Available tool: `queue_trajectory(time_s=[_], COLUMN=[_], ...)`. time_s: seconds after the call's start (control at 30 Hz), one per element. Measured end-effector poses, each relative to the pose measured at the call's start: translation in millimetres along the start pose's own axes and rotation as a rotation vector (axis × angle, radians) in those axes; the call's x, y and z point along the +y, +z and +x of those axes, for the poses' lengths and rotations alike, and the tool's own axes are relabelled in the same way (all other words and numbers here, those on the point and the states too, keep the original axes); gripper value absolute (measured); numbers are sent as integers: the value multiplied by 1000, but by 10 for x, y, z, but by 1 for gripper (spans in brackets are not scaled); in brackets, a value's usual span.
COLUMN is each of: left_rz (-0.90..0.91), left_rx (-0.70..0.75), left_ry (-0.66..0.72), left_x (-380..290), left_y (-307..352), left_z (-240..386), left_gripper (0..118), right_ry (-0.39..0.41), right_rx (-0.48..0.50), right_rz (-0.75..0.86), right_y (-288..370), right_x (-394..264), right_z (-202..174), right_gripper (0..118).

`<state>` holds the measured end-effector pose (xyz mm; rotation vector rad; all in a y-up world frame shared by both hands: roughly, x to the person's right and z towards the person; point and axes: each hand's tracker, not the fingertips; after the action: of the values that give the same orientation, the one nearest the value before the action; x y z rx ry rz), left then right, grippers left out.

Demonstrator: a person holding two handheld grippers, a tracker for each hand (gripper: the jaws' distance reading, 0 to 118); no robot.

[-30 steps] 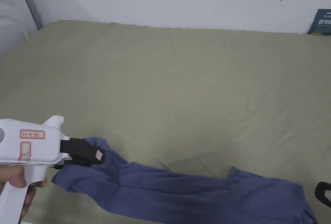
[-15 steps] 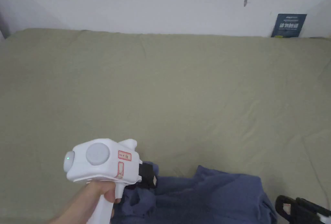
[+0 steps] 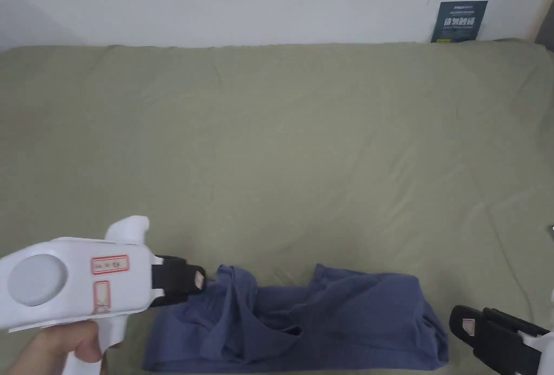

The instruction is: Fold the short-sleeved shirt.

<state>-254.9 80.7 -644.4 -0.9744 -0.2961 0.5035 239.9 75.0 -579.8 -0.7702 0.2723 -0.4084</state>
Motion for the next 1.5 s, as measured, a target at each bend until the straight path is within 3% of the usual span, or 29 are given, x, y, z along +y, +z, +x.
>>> queue_trajectory(time_s=[0.1, 0.23, 0.5, 0.57, 0.63, 0.8, 0.93, 1.17, 1.23, 1.27, 1.33, 1.37, 1.4, 1.43, 1.5], left_rz=[-34, -114, -254, -276, -233, -222, -99, -49, -67, -66, -89, -108, -135, -48, -149], left_rx=[71, 17, -141, -113, 21, -21, -69, 102, 44, 9, -80, -115, -137, -159, -166], left_ry=[14, 71, 64, -31, -144, -111, -73, 44, 67, 87, 93, 76, 64, 36, 105], left_x=[-8, -78, -320, -418, -503, -325, -127, -99, -56, -67, -77, -79, -98, -67, -286], left_y=[-88, -481, -1383, -1580, -1707, -1392, -654, 50, 23, 6, -70, -139, -211, -205, -374], left_z=[-347, -551, 168, 385, 449, 456, 326, -581, -848, -900, -909, -917, -929, -936, -982], left_gripper=[0, 0, 0, 0, 0, 0, 0, 0, 0, 13, 110, 118, 118, 118, 117], right_ry=[-10, -19, -40, -45, -51, -57, -41, 1, 16, 21, 25, 27, 32, 38, 47], right_rx=[11, 16, -26, -31, -37, -28, -18, 25, 21, 18, 18, 17, 15, 11, 0], right_rz=[-10, -13, -8, -9, -13, -22, -26, -37, -46, -51, -58, -60, -63, -65, -63], right_y=[-27, 5, 119, 118, 101, 73, 5, -148, -177, -189, -203, -202, -203, -201, -189], right_x=[-30, -63, -58, -58, -62, -57, -16, 45, 45, 46, 50, 46, 49, 54, 62], right_z=[-31, -45, 67, 99, 123, 113, 42, -164, -239, -266, -306, -322, -341, -358, -368], right_gripper=[0, 0, 0, 0, 0, 0, 0, 0, 0, 0, 0, 0, 0, 0, 0])
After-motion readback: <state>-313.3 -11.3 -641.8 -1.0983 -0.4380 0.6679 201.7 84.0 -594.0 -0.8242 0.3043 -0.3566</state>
